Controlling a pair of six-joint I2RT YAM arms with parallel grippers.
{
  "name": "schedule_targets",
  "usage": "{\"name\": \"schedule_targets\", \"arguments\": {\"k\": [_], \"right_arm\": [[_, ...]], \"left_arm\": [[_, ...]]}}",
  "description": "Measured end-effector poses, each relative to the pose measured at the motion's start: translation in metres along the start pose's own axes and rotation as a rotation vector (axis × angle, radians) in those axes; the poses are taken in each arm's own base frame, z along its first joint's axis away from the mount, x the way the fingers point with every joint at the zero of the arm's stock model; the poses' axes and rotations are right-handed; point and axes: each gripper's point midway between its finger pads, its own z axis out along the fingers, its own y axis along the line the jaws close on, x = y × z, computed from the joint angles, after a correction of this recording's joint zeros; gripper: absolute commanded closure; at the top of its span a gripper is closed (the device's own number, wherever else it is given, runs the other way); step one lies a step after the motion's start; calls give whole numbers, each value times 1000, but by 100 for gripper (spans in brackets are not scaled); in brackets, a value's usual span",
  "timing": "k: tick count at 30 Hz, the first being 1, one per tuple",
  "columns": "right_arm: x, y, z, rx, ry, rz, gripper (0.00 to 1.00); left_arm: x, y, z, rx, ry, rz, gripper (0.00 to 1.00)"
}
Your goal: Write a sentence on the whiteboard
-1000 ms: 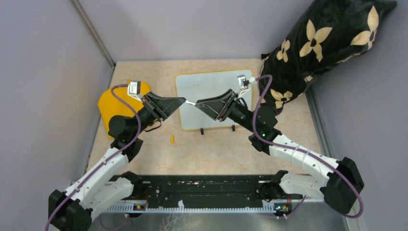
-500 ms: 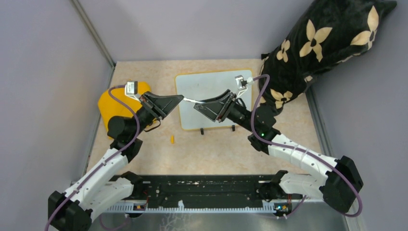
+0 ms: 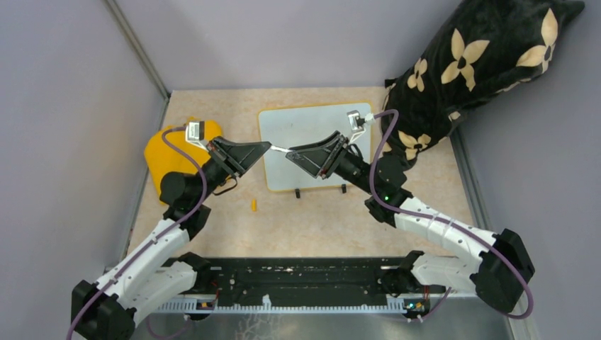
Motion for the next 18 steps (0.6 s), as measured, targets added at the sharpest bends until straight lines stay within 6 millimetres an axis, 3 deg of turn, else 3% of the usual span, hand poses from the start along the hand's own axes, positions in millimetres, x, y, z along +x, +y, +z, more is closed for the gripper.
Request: {"name": "schedule_targets", "arguments": {"k": [11, 18], "right_arm": [[2, -6, 3, 11, -1, 20, 57], [4, -11, 5, 17, -1, 31, 69]], "left_arm": [[4, 7, -1, -12, 5, -29, 100], [3, 8, -2, -16, -7, -37, 100]]}}
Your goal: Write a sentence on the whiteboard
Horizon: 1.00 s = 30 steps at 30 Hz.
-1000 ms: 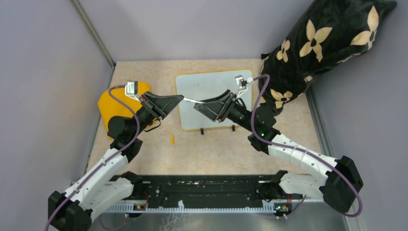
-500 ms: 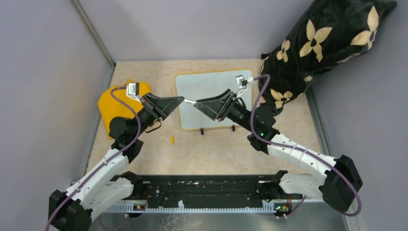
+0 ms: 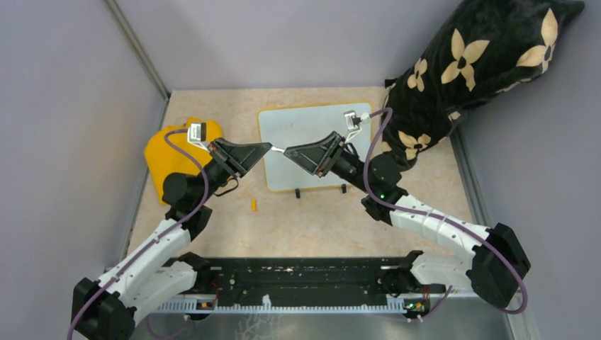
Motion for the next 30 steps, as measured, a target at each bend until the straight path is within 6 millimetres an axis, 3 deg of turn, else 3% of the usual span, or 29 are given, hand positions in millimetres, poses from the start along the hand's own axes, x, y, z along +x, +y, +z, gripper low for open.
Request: {"name": "schedule_targets", "arguments": {"k": [11, 25, 28, 30], "right_arm": [[-1, -4, 1, 11, -11, 11, 75], [-1, -7, 3, 24, -18, 25, 100], [-1, -7, 3, 23, -18, 25, 100], [-1, -8, 2, 23, -19, 25, 100]], "left_arm": [[-1, 0, 0, 0, -13, -7, 100], [0, 0, -1, 4, -26, -11, 100], [0, 0, -1, 5, -26, -10, 100], [0, 0, -1, 4, -25, -10, 92]]}}
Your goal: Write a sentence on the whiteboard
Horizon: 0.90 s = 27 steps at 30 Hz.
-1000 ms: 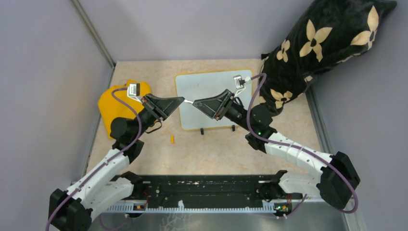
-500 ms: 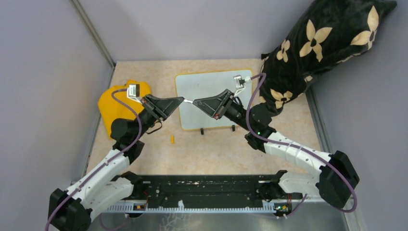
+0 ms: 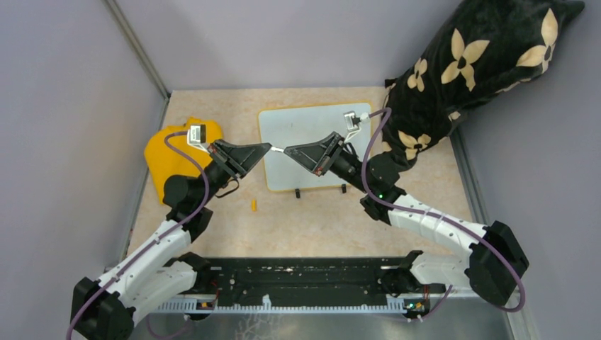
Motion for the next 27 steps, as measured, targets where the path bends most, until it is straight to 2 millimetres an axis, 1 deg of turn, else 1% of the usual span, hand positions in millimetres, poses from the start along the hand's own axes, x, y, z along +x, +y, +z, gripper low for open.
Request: {"name": "schedule_targets", "arguments": {"k": [2, 5, 7, 9, 12, 15, 17, 19, 21, 24, 27], "right_arm": [[0, -1, 0, 2, 0, 0, 100], [1, -2, -1, 7, 0, -1, 100], [0, -2, -3, 15, -1, -11, 100], [-2, 0, -6, 29, -4, -30, 100], [-9, 3, -14, 61, -15, -78, 100], [-15, 2, -27, 126, -20, -149, 100], [-20, 0, -34, 169, -28, -193, 100], [-29, -2, -46, 224, -50, -245, 100], [-39, 1, -61, 250, -91, -296, 100], [-48, 6, -86, 278, -141, -361, 100], [-55, 8, -100, 307, -162, -418, 100]], "left_arm": [[0, 1, 0, -4, 1, 2, 71], [2, 5, -2, -23, 8, 12, 31], [3, 8, -2, -35, 10, 22, 17], [3, 10, -4, -56, 6, 36, 8], [-3, 9, -9, -76, -22, 75, 4], [-10, 5, -16, -93, -50, 154, 4], [-13, 6, -19, -120, -54, 210, 4], [-18, 9, -21, -165, -54, 285, 4], [-24, 12, -22, -212, -52, 358, 4], [-32, 23, -28, -294, -47, 469, 5], [-35, 40, -37, -375, -27, 557, 4]]}}
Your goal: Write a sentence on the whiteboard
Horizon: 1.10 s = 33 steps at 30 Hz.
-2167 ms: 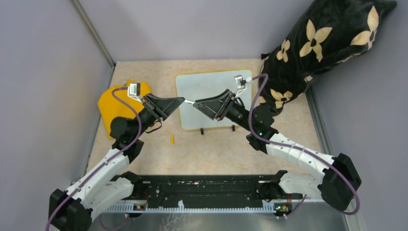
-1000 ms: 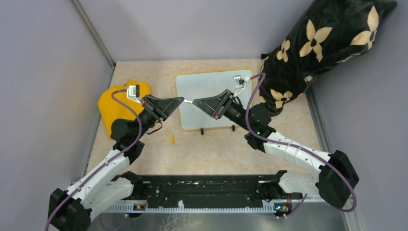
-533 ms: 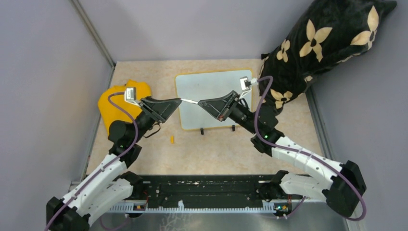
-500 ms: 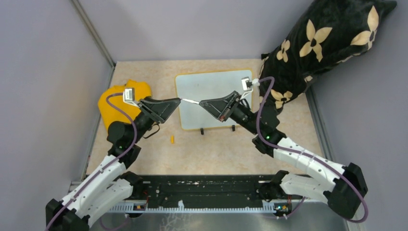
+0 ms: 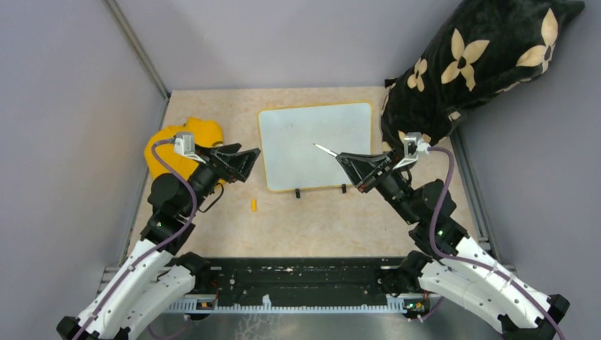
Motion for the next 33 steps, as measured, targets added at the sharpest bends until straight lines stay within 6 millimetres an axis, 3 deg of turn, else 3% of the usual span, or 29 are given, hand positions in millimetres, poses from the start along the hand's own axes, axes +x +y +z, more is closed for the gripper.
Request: {"name": "schedule_targets", "arguments": {"k": [6, 14, 22, 33], "right_arm": [[18, -41, -15, 174, 78, -119, 100], [47, -90, -33, 384, 215, -254, 100], [70, -74, -13, 393, 301, -417, 100], [85, -101, -1, 558, 309, -548, 100]], "left_arm": [[17, 34, 0, -115, 72, 194, 4], [33, 57, 18, -154, 157, 360, 4], [58, 72, 27, -159, 216, 364, 4], [84, 99, 12, -232, 186, 289, 3]]}}
